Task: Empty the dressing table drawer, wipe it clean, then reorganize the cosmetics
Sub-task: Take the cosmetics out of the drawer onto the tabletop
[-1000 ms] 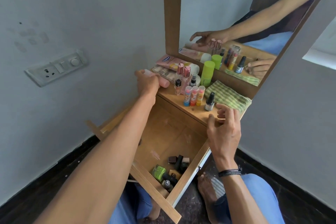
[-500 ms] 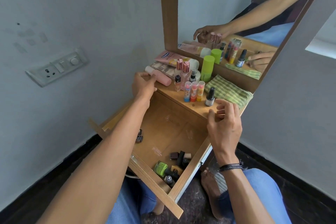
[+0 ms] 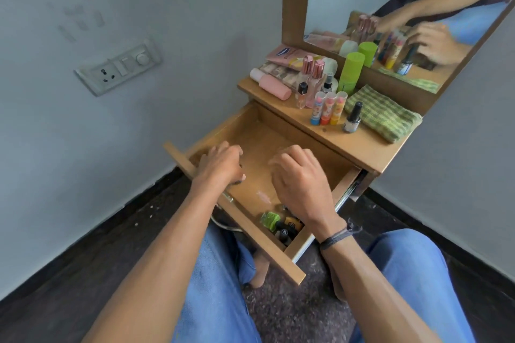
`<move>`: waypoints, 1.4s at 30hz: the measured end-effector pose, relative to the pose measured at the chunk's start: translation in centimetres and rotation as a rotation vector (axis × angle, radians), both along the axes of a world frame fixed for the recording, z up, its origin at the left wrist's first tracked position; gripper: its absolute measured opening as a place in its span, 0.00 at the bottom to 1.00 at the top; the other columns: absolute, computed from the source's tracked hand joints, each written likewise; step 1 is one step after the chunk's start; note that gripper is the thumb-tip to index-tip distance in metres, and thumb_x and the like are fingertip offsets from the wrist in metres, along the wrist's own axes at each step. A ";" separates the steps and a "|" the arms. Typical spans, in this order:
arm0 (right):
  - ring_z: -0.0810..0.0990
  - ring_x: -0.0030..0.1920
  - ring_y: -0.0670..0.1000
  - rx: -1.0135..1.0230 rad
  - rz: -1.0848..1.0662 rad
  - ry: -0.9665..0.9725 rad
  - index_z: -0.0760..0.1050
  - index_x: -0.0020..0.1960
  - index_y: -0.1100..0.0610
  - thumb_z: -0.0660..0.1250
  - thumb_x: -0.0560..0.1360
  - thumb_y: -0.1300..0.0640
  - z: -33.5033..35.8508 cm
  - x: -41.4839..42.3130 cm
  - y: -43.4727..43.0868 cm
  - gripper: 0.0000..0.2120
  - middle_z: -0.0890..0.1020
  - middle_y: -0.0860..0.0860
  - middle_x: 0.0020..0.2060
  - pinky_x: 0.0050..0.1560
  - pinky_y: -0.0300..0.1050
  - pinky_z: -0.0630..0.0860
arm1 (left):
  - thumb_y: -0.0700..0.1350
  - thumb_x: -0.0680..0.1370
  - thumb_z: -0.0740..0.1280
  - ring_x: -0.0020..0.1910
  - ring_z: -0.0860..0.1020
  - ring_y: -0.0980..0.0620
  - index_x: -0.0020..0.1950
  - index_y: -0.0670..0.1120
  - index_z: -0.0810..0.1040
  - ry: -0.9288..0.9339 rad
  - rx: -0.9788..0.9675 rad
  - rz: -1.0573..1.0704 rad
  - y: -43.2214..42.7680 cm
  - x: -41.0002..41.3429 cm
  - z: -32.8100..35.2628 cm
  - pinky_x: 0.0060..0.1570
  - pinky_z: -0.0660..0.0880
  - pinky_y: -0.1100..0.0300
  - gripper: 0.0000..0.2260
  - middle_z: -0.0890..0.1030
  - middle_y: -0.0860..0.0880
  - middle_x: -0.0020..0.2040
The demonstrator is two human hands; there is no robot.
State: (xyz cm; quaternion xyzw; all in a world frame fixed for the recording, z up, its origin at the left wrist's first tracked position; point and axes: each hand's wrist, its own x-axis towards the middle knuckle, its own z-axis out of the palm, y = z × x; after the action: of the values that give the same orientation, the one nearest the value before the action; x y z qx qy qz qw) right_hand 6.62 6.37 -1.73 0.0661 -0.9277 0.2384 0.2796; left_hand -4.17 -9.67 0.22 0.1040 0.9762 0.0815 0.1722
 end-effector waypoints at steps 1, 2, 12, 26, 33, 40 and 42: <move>0.73 0.42 0.53 0.024 0.020 -0.054 0.80 0.48 0.58 0.65 0.80 0.60 -0.4 0.0 -0.4 0.06 0.78 0.51 0.46 0.43 0.51 0.75 | 0.46 0.75 0.75 0.69 0.70 0.45 0.74 0.52 0.71 -0.005 -0.045 -0.043 0.0 0.2 -0.3 0.65 0.70 0.45 0.28 0.72 0.50 0.71; 0.72 0.42 0.53 0.033 0.033 -0.092 0.80 0.48 0.57 0.66 0.80 0.60 -0.6 0.0 -0.6 0.05 0.77 0.50 0.46 0.42 0.51 0.75 | 0.45 0.75 0.75 0.70 0.68 0.45 0.74 0.52 0.70 -0.025 -0.073 -0.066 -0.1 0.2 -0.5 0.66 0.68 0.45 0.29 0.71 0.50 0.71; 0.76 0.49 0.50 -0.037 0.017 -0.237 0.81 0.54 0.53 0.68 0.79 0.57 -1.7 0.1 -0.4 0.05 0.78 0.46 0.50 0.46 0.47 0.79 | 0.46 0.74 0.77 0.62 0.72 0.43 0.69 0.52 0.70 -0.129 -0.247 -0.100 0.3 -0.7 0.6 0.49 0.70 0.47 0.27 0.69 0.47 0.68; 0.76 0.50 0.47 -0.104 0.015 -0.267 0.80 0.54 0.52 0.68 0.80 0.55 -1.6 0.1 -0.1 0.04 0.77 0.45 0.51 0.47 0.42 0.78 | 0.41 0.74 0.76 0.44 0.83 0.49 0.54 0.51 0.76 -0.114 -0.107 -0.155 0.0 -0.7 -0.7 0.49 0.82 0.47 0.14 0.81 0.49 0.52; 0.76 0.50 0.47 -0.130 0.007 -0.287 0.80 0.54 0.53 0.68 0.80 0.54 -1.6 0.2 -0.1 0.05 0.77 0.45 0.51 0.47 0.38 0.75 | 0.46 0.73 0.78 0.39 0.80 0.53 0.54 0.52 0.79 -0.151 -0.067 -0.181 -0.1 -0.6 -0.5 0.48 0.80 0.51 0.13 0.78 0.52 0.44; 0.77 0.49 0.46 -0.202 0.007 -0.284 0.79 0.56 0.52 0.69 0.78 0.56 -1.8 0.0 0.3 0.07 0.76 0.44 0.50 0.48 0.42 0.78 | 0.52 0.71 0.79 0.42 0.79 0.55 0.47 0.56 0.77 -0.095 0.141 -0.156 -0.3 -0.8 0.4 0.40 0.72 0.57 0.12 0.80 0.57 0.43; 0.77 0.49 0.43 -0.276 -0.008 -0.285 0.78 0.59 0.52 0.70 0.77 0.58 -1.8 -0.1 0.5 0.11 0.76 0.44 0.52 0.49 0.38 0.77 | 0.53 0.69 0.80 0.42 0.79 0.53 0.46 0.56 0.79 -0.114 0.269 -0.125 -0.3 -0.6 0.6 0.40 0.71 0.57 0.12 0.81 0.56 0.42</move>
State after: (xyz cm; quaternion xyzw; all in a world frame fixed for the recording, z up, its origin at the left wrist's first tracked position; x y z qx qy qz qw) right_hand 6.51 6.84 -3.51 -0.0109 -0.9166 0.3693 0.1529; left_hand -4.73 -9.95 0.86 0.1818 0.9367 0.2064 0.2167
